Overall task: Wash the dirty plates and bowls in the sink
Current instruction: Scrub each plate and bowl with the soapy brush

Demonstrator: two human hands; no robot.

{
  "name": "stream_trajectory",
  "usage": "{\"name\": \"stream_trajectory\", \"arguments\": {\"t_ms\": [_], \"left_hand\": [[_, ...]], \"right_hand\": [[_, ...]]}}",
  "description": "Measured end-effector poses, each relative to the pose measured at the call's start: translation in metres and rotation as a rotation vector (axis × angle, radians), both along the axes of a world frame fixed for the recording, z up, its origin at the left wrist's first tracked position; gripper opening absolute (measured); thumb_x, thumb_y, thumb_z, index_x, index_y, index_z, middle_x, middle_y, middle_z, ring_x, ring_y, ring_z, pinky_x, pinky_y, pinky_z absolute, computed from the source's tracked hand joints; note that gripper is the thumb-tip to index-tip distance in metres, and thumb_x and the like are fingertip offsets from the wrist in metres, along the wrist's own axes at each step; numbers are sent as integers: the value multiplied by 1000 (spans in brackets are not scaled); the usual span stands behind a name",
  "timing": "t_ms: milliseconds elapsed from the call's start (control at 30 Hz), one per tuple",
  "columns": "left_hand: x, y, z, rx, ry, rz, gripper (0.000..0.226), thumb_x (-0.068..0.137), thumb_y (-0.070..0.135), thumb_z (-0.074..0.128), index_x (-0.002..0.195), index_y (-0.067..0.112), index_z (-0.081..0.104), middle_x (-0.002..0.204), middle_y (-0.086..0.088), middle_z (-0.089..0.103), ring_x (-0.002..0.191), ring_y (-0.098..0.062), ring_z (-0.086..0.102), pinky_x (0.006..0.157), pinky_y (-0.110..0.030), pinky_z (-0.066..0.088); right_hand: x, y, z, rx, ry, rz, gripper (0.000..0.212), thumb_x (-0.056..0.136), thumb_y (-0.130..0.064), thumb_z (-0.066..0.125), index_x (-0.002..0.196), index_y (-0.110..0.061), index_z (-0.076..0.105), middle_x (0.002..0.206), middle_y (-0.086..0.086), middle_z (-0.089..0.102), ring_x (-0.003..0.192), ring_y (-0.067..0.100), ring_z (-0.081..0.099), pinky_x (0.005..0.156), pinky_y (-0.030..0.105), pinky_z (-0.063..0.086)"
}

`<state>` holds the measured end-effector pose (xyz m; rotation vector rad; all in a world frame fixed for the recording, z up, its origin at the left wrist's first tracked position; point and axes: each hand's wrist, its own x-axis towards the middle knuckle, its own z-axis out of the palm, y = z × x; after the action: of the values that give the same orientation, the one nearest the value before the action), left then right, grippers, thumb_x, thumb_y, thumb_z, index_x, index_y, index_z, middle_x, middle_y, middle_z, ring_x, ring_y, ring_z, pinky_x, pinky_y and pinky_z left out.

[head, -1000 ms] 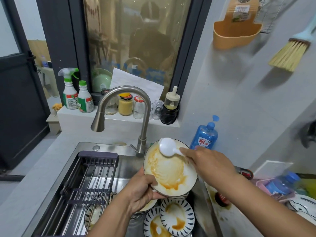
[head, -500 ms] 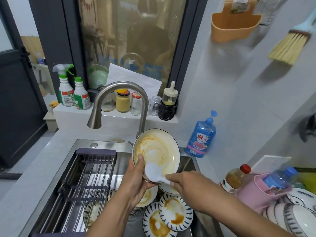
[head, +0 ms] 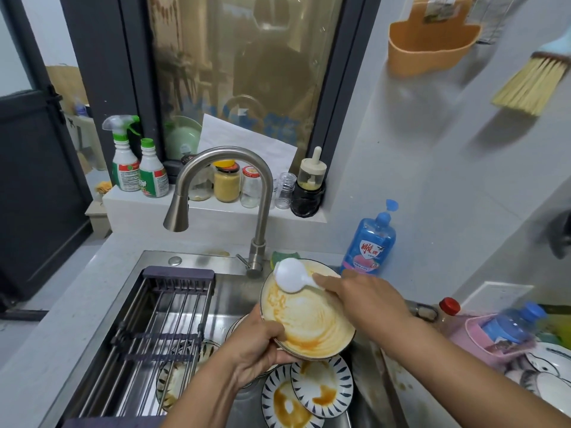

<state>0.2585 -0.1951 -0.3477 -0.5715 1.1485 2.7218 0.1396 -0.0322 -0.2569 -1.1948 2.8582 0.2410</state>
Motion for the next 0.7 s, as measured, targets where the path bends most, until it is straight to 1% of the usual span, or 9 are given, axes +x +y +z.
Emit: {"name": "stream_trajectory", "arguments": {"t_ms": [67,133,233,333,433,500,567,633,700], "left_hand": [[0,-3,-2,0,-5,-23,64,85,-27,36,132,15,49,132,-25,59,113,-51,64,83,-74,52],[0,-5,-2,-7,4,-16,64,85,-27,35,131,15,49,132,-24,60,112,-50,64,82,-74,52],[0,-10,2,-69,31,42,63,87,-26,34,125,21,53,127,-20,62,111,-46,66,82,-70,55],[-2,-12,-2,-122,25,135,61,89,-22,38,124,26,51,127,-18,61,112,-44,65,83,-68,56],[-6,-12,-7,-102,14,218,54,92,-18,47,128,23,51,129,-19,62,111,-44,66,81,-65,58],[-8,-12,-7,-77,10,271,45,97,-5,57,133,21,50,130,-19,63,108,-42,69,80,-64,59],[-11,-13,-5,-58,13,302,42,99,10,62,137,22,49,130,-16,65,108,-40,70,80,-66,58],[-13,-12,-3,-33,21,293,45,97,26,63,140,24,48,130,-15,66,108,-40,71,79,-65,58],[-14,-11,-2,9,20,257,51,95,40,59,141,22,47,128,-18,69,107,-43,71,79,-65,58]], "right_hand": [[-2,-1,3,18,17,42,50,109,-34,38,151,-55,21,119,1,53,108,29,61,75,39,52],[-3,4,7,45,77,44,59,105,-33,48,151,-53,18,114,1,50,105,29,61,72,38,51],[-3,14,8,47,122,-32,71,98,-28,59,151,-52,17,111,0,48,100,28,63,71,38,53],[6,14,6,157,82,-95,62,102,-15,47,152,-41,22,121,6,55,104,30,65,72,36,46],[14,13,7,213,-19,-131,38,101,-12,45,134,-32,43,118,7,61,104,31,64,72,35,43],[17,12,10,232,-122,-127,29,101,-14,44,123,-30,52,116,6,63,101,30,63,72,34,42],[16,14,10,207,-207,-74,22,104,-23,43,117,-30,59,110,3,66,95,26,64,74,35,49],[15,12,12,153,-298,-49,27,106,-35,43,126,-36,61,114,-3,69,98,21,66,85,41,55],[15,8,14,102,-396,-54,32,105,-40,45,134,-45,57,123,-8,69,106,18,65,94,43,54]]}}
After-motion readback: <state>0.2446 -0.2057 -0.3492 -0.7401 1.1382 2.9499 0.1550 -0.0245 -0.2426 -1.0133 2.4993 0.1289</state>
